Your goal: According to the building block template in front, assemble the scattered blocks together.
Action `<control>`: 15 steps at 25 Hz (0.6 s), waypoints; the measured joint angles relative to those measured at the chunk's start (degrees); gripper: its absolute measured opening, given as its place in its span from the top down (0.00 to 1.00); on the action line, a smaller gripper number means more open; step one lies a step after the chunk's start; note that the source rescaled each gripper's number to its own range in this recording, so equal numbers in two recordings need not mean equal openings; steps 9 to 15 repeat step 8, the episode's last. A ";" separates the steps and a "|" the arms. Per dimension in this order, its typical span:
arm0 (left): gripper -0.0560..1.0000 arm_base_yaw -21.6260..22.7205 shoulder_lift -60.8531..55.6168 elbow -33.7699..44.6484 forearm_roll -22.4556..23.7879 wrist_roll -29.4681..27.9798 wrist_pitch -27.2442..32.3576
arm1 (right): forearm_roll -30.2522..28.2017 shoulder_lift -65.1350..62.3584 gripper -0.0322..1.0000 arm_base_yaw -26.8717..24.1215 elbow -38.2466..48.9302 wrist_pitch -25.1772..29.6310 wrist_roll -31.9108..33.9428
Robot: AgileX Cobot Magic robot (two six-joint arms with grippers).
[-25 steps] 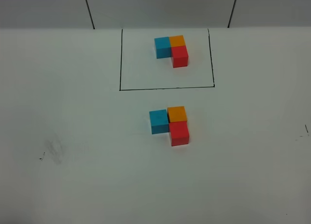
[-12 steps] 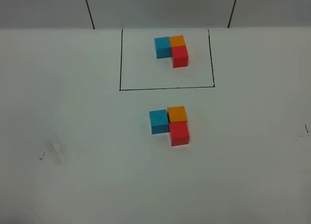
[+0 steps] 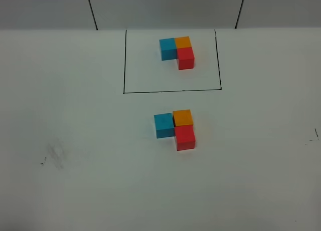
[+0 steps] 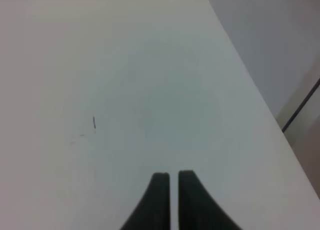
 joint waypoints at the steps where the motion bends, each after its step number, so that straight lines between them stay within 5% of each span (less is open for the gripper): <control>1: 0.95 0.00 0.00 0.00 0.00 0.00 0.00 | 0.00 0.00 0.96 0.00 0.00 0.00 0.00; 15: 0.95 0.00 0.00 0.00 0.00 0.00 0.00 | 0.00 0.00 0.96 0.00 0.00 0.00 0.00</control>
